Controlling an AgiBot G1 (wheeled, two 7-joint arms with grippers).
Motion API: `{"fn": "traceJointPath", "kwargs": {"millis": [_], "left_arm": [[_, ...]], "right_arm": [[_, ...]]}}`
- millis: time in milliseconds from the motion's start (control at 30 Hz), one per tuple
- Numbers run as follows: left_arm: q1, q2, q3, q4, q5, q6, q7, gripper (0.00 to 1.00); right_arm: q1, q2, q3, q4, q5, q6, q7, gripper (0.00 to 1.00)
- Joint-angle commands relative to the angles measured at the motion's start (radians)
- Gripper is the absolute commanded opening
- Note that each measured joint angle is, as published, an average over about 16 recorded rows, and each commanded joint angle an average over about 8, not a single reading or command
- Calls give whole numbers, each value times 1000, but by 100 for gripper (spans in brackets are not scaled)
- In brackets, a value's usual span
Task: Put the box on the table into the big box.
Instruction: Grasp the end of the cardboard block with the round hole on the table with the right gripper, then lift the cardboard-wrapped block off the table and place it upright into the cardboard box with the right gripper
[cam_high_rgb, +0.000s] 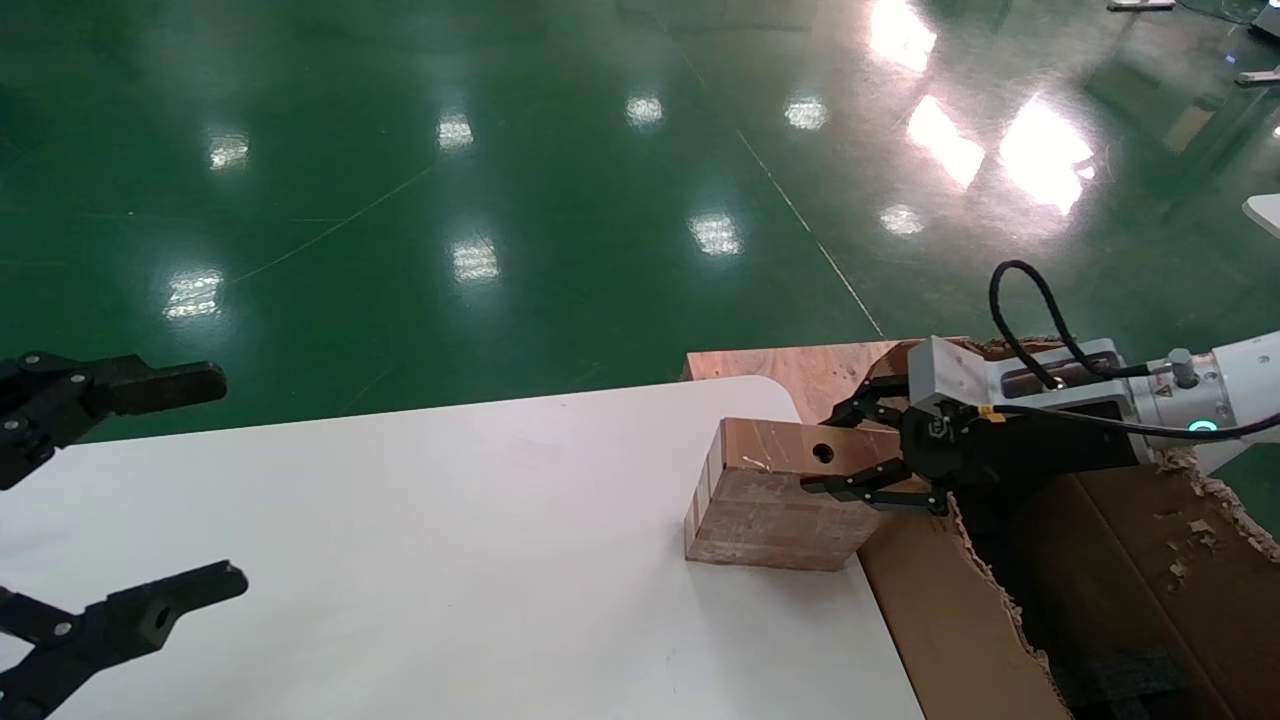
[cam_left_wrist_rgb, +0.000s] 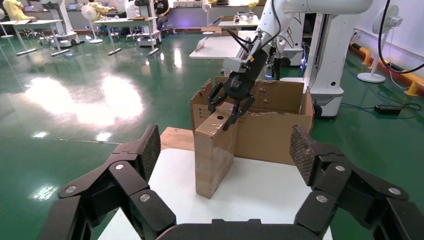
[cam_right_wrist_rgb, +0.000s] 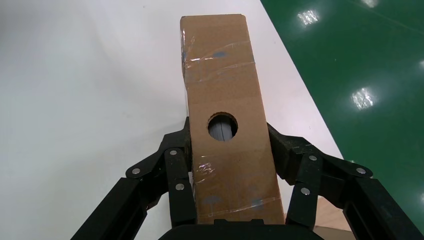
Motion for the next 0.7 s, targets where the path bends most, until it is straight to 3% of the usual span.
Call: {"fn": "traceJointPath", "kwargs": {"millis": [33, 267, 433, 467, 700], "left_arm": [[0, 0, 0, 0, 0, 0, 0, 100], [0, 0, 0, 0, 0, 0, 0, 100], [0, 0, 0, 0, 0, 0, 0, 100], [0, 0, 0, 0, 0, 0, 0, 96], [0, 0, 0, 0, 0, 0, 0, 11]], "right_arm": [[-4, -1, -2, -1, 0, 0, 9, 0], [-21, 90, 0, 109, 129, -14, 131, 0], [22, 196, -7, 250, 202, -10, 205, 0], [36, 218, -7, 276, 211, -9, 217, 0], [176, 390, 36, 418, 226, 20, 282, 0]]}}
